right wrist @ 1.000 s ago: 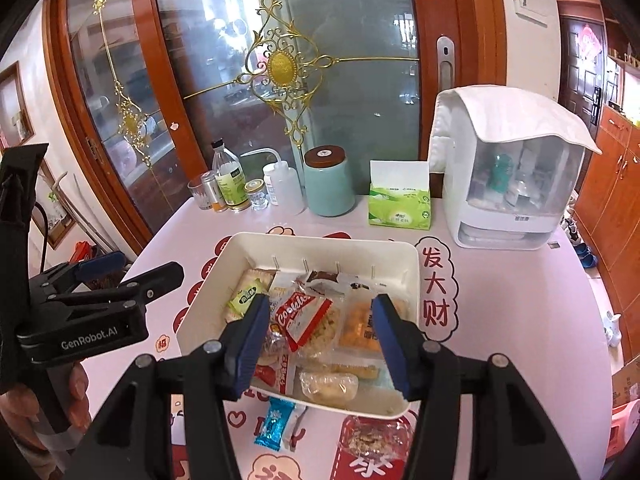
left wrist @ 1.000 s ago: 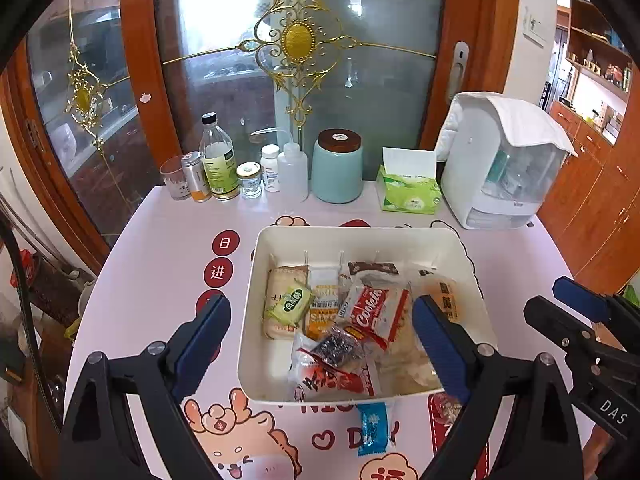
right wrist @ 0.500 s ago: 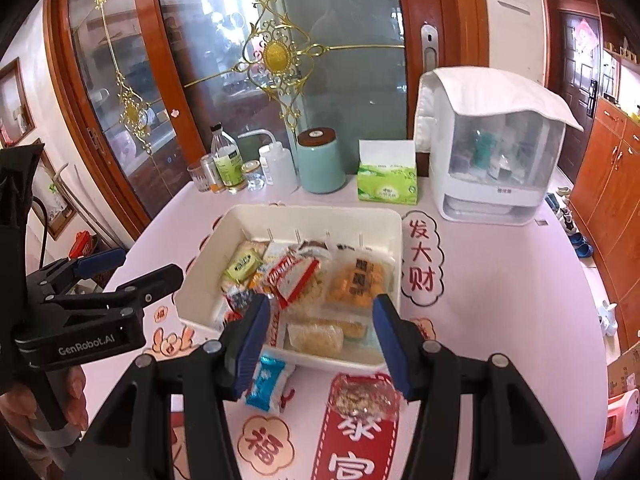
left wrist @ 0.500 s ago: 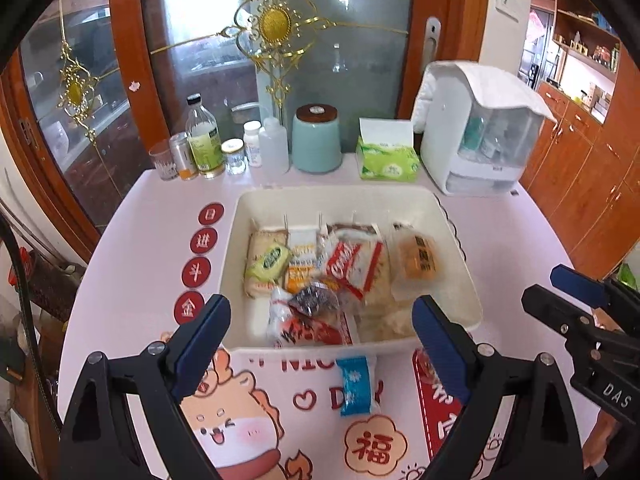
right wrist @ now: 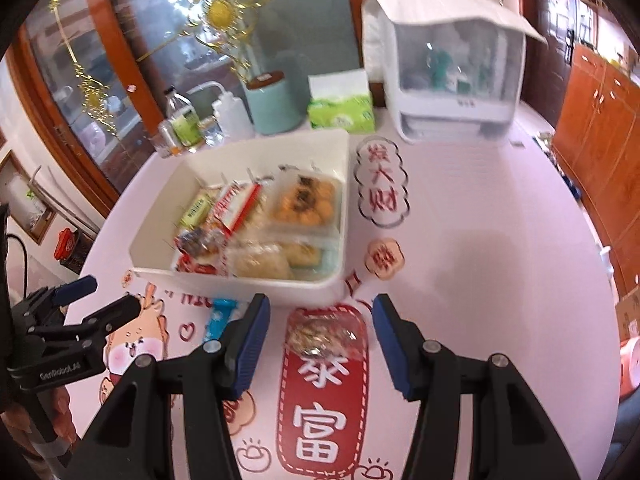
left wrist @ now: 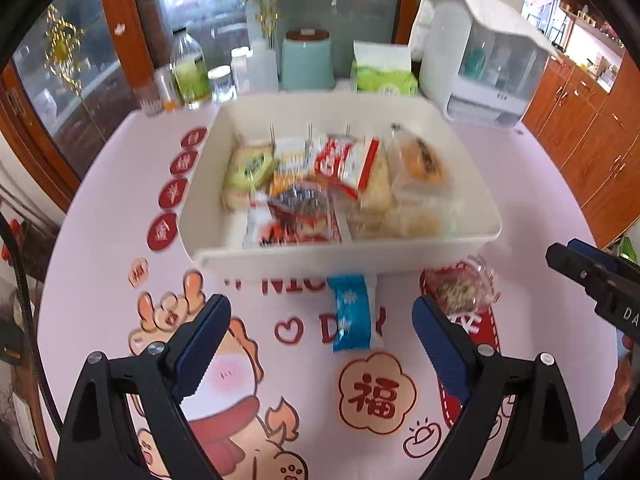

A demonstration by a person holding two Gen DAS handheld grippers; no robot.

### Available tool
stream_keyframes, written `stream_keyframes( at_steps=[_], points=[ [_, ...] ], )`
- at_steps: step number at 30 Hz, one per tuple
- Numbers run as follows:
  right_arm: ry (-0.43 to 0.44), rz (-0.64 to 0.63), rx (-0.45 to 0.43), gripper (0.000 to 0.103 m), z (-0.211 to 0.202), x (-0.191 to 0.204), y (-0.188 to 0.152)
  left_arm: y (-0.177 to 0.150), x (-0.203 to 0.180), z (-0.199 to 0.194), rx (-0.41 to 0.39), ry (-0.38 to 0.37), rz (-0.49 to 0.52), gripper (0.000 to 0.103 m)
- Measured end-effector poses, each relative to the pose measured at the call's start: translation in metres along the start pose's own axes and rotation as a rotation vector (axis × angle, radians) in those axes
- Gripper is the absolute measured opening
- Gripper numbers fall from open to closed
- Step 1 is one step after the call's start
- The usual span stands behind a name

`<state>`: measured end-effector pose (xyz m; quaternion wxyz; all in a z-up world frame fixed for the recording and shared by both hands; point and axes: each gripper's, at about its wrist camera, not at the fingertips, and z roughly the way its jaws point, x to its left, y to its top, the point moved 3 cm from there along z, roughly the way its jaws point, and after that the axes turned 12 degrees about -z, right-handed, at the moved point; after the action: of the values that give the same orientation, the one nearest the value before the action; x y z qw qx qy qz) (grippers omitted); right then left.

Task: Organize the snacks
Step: 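Grasp the blue packet with the left tool while the right tool grasps the clear nut bag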

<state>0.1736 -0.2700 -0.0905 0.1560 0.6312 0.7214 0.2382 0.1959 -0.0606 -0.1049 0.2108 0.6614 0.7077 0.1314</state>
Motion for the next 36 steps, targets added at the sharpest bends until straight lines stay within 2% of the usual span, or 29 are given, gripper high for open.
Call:
stream_keyframes(
  at_steps=[8, 15, 24, 26, 36],
  points=[
    [-0.014, 0.021, 0.074, 0.054, 0.038, -0.006, -0.020, -0.022, 0.003, 0.045, 0.086, 0.014, -0.024, 0.092],
    [-0.020, -0.025, 0.122, 0.054, 0.074, 0.009, -0.028, -0.031, 0.008, 0.083, 0.128, 0.026, -0.076, 0.092],
    [-0.016, -0.080, 0.171, 0.054, 0.111, 0.033, -0.031, -0.034, 0.004, 0.115, 0.138, 0.029, -0.084, 0.092],
    [-0.041, -0.105, 0.166, 0.060, 0.115, 0.037, -0.032, -0.033, 0.004, 0.120, 0.133, 0.040, -0.073, 0.091],
    [-0.077, -0.159, 0.187, 0.064, 0.133, 0.044, -0.042, -0.033, 0.012, 0.132, 0.145, 0.030, -0.080, 0.091]
  ],
)
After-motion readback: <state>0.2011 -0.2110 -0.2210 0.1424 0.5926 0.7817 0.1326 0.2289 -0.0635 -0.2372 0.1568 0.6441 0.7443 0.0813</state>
